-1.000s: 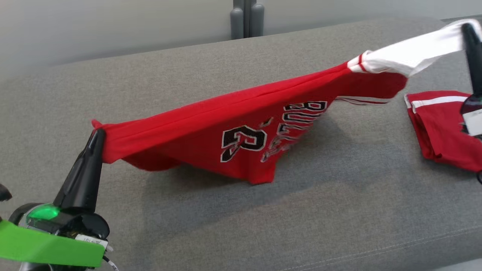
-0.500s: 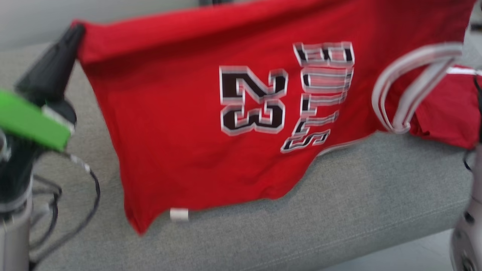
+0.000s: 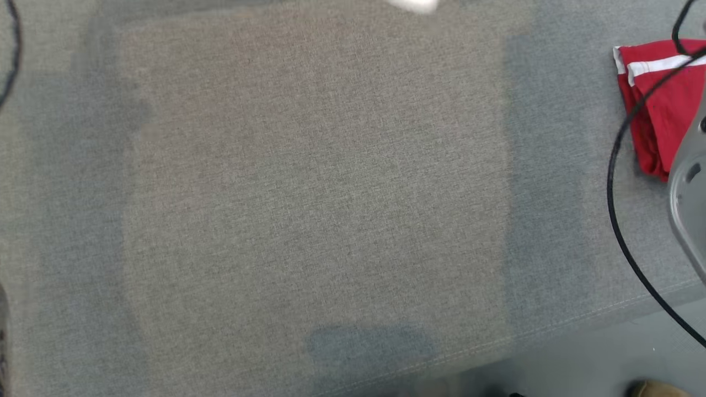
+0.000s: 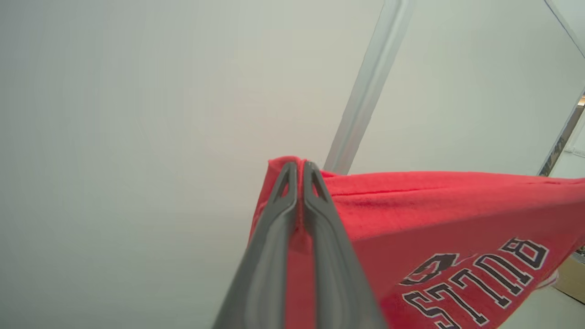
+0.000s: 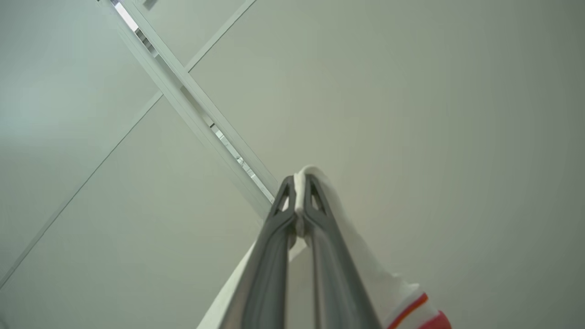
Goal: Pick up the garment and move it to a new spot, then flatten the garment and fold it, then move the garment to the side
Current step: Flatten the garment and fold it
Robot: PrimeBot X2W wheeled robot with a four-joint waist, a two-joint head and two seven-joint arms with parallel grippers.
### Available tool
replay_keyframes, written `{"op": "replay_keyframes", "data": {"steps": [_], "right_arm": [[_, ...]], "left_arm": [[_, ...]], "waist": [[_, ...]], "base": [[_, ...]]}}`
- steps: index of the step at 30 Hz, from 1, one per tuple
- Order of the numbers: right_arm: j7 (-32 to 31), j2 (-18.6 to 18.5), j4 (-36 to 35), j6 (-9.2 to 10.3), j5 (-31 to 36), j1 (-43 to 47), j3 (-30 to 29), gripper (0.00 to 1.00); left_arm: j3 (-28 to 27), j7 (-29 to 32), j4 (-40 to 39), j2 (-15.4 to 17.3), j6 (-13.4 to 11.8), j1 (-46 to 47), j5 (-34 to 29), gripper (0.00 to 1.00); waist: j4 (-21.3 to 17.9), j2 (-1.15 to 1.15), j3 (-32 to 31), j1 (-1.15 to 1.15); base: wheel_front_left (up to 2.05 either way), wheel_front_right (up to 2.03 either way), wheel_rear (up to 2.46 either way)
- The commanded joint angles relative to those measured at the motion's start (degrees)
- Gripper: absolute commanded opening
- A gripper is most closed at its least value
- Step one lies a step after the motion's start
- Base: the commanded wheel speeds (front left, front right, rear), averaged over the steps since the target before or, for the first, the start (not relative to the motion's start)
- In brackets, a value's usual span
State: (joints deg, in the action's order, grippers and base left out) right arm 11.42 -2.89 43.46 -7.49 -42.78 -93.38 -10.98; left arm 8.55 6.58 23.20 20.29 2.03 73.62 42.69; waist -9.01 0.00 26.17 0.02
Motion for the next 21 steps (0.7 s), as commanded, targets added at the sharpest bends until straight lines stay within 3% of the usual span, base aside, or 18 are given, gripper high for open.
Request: {"op": "replay_keyframes", "data": {"steps": [1, 6, 10, 14, 21], "right_arm": [[0.9, -0.1, 0.3, 0.00, -1.2, -0.6, 1.3, 0.00], [2.2, 0.0, -4.3, 0.00, -12.0, 2.0, 14.2, 0.00], [0.0, -0.2, -12.7, -0.01, -16.0, 15.2, 22.7, 0.00], [-1.6, -3.9, -19.2, -0.01, -18.8, 32.5, 26.9, 0.00], [-3.6, -12.6, -27.5, -0.01, -21.6, 57.4, 30.6, 0.00]], "left_arm": [[-0.1, -1.6, 0.8, 0.5, 0.8, 1.1, -0.5, 0.00], [2.3, -7.4, 5.7, 2.2, 4.7, 2.8, -1.7, 0.00], [7.8, -9.6, 3.7, 6.4, 5.5, -5.7, 1.0, 0.00], [13.2, -13.3, -0.7, 12.4, 5.5, -18.4, 5.9, 0.00], [16.2, -18.0, -6.9, 16.5, 5.4, -40.7, 13.8, 0.00]], "waist": [[-0.4, 0.00, 1.2, -0.02], [-2.0, 0.00, 5.8, -0.02], [-3.1, 0.00, 7.2, -0.02], [-3.4, 0.00, 5.8, -0.02], [-2.7, 0.00, 0.1, -0.02]], "base": [[0.00, 0.00, 0.00], [0.00, 0.00, 0.00], [0.00, 0.00, 0.00], [0.00, 0.00, 0.00], [0.00, 0.00, 0.00]]}}
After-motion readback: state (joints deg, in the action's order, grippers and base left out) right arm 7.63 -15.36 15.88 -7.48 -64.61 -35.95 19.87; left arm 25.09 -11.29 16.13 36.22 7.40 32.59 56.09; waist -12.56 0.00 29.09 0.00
